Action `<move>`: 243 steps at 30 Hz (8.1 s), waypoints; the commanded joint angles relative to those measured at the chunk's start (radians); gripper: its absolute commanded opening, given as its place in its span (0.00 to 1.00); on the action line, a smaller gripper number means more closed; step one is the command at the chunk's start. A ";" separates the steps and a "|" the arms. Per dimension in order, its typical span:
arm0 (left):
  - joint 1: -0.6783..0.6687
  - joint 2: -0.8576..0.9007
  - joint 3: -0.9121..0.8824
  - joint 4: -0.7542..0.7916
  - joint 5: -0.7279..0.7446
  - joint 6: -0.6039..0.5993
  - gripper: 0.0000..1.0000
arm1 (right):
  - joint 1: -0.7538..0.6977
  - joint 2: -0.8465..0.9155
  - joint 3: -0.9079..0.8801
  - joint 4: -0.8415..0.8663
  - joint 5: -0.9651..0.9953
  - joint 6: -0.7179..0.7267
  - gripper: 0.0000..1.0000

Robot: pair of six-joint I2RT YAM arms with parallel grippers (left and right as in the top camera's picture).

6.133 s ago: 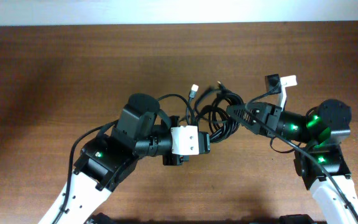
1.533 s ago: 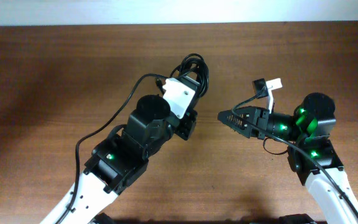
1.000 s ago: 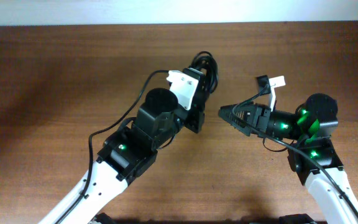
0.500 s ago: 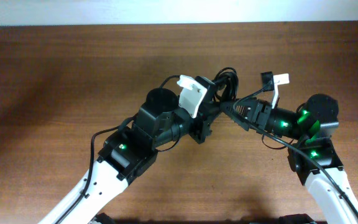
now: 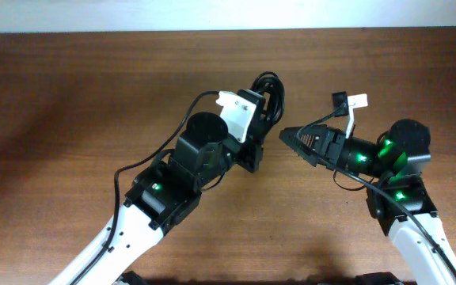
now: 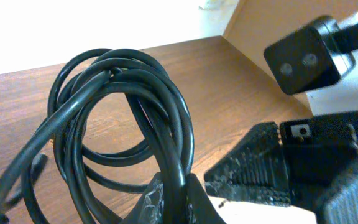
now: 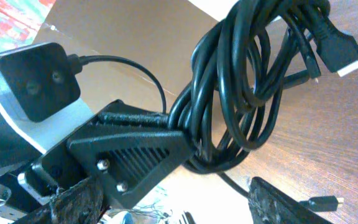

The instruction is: Untangle cables

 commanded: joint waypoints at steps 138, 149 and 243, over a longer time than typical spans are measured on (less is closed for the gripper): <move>0.005 -0.001 0.012 0.084 0.257 -0.144 0.00 | -0.063 0.001 0.008 -0.008 0.032 -0.030 0.50; -0.003 -0.001 0.012 0.080 0.266 -0.144 0.00 | -0.063 0.001 0.008 -0.015 0.032 -0.030 0.50; -0.016 0.041 0.012 0.129 0.057 -0.137 0.00 | -0.035 0.045 0.008 -0.011 -0.040 -0.056 0.04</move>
